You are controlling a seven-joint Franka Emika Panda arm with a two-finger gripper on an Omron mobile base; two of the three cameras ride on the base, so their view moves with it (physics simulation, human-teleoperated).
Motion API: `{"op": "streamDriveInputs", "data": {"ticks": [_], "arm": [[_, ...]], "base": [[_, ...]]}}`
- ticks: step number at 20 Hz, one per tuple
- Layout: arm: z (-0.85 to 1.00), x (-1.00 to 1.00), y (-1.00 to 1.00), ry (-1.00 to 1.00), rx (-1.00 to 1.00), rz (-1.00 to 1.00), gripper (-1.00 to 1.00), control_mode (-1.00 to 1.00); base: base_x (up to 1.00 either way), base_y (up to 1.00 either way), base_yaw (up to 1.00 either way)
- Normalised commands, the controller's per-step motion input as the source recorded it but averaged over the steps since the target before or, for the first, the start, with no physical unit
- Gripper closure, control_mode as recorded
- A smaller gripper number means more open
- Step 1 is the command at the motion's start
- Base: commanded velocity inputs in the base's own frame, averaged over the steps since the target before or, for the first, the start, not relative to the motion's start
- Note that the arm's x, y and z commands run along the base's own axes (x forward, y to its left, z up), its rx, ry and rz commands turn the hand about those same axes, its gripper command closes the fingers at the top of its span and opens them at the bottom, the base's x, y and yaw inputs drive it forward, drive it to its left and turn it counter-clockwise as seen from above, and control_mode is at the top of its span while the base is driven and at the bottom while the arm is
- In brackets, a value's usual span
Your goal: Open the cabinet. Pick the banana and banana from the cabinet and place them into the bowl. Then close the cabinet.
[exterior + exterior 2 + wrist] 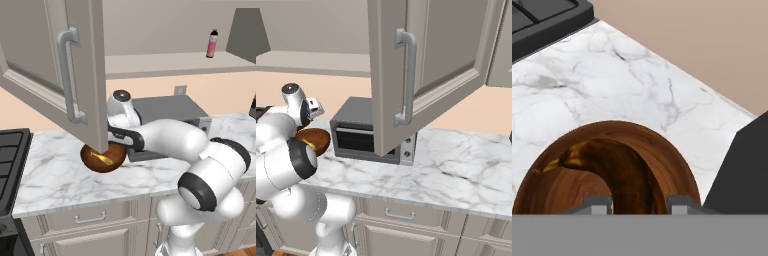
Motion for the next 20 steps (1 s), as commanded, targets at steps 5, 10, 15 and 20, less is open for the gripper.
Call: {"op": "streamDriveInputs", "data": {"ticks": [5, 10, 15, 20], "arm": [[-0.12, -0.03, 0.00, 0.11, 0.07, 0.00, 1.00, -1.00], [-0.14, -0.03, 0.00, 0.08, 0.01, 0.00, 1.00, -1.00], [-0.23, 0.00, 0.00, 0.03, 0.00, 0.00, 1.00, -1.00], [-0.17, 0.13, 0.02, 0.00, 0.00, -0.01, 1.00, -1.00]], "base": [[0.00, 0.00, 0.00], [0.00, 0.00, 0.00], [0.00, 0.00, 0.00], [0.00, 0.00, 0.00]]}}
